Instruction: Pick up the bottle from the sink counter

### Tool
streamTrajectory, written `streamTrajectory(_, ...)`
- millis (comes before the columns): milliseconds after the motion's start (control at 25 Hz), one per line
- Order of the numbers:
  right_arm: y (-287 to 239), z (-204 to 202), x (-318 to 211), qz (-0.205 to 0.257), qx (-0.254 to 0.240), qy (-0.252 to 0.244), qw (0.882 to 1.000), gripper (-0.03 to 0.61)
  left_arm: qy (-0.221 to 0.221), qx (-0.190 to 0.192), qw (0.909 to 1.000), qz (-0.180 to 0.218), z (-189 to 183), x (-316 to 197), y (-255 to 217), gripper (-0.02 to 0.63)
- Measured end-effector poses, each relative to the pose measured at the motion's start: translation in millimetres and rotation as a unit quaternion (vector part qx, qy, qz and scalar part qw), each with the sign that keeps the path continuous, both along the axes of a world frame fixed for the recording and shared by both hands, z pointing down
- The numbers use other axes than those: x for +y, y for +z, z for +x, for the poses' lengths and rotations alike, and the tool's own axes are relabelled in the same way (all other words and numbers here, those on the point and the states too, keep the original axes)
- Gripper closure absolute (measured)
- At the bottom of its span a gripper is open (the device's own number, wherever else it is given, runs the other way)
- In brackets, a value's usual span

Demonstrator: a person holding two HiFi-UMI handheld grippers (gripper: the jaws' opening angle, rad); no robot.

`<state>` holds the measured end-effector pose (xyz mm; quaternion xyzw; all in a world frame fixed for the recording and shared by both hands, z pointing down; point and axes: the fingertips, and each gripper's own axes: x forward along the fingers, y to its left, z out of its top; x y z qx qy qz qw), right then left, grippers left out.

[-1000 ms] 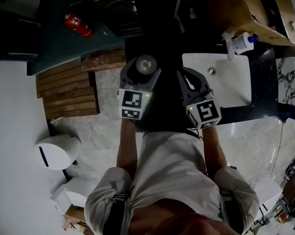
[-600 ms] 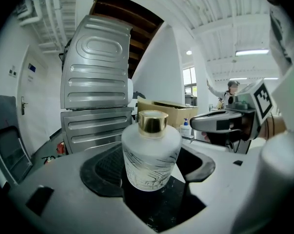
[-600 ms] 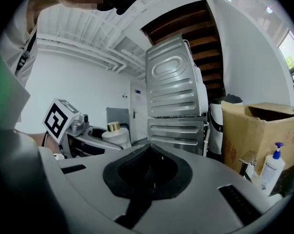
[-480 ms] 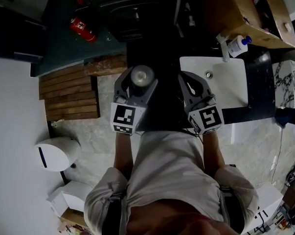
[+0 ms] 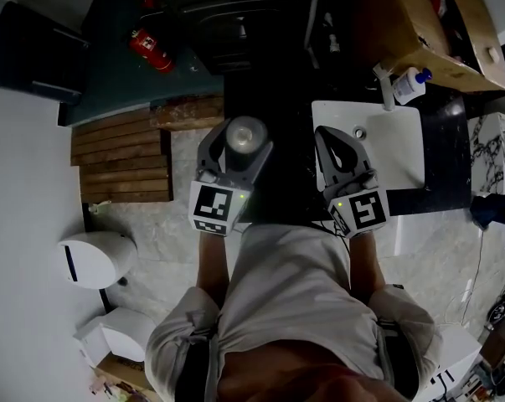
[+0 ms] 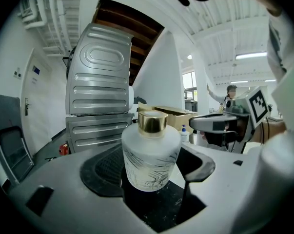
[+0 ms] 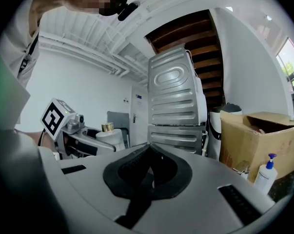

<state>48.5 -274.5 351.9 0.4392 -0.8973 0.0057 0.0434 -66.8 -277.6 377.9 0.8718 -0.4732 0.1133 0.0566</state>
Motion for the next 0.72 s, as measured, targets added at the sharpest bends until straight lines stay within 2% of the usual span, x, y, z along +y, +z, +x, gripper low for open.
streamTrajectory(720, 0.4, -7.1, 7.7, -0.001, 0.008, -0.016, 1.000, 0.583, 0.000, -0.002, 1.0000, 0.003, 3.6, 8.3, -5.5, 0.293)
